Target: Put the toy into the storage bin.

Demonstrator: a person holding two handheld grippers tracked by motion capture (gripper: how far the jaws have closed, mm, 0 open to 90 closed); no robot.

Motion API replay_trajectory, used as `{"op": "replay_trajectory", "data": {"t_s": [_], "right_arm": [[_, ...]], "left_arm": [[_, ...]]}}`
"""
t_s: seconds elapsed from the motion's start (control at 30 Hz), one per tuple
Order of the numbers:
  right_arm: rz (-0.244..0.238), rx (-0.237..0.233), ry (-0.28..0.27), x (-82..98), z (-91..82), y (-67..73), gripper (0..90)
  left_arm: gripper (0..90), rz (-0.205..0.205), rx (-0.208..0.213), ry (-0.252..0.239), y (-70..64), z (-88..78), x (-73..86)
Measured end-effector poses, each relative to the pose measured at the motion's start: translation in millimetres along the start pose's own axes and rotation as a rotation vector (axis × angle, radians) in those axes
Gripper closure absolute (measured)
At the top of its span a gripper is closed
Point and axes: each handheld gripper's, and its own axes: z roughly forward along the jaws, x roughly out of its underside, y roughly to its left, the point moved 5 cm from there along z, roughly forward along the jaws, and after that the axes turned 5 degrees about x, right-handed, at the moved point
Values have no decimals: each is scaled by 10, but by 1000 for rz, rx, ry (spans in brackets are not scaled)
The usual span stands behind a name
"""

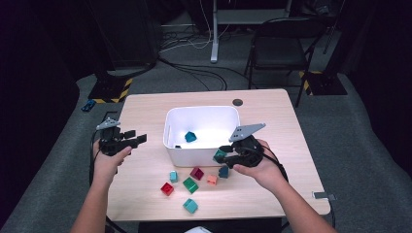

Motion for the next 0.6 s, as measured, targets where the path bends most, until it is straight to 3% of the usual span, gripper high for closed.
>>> {"op": "replay_trajectory", "data": {"t_s": [0.6], "right_arm": [[-21, 15, -20, -515, 94, -162, 587]], "left_arm": [[385, -7, 2, -7, 15, -24, -8]]}}
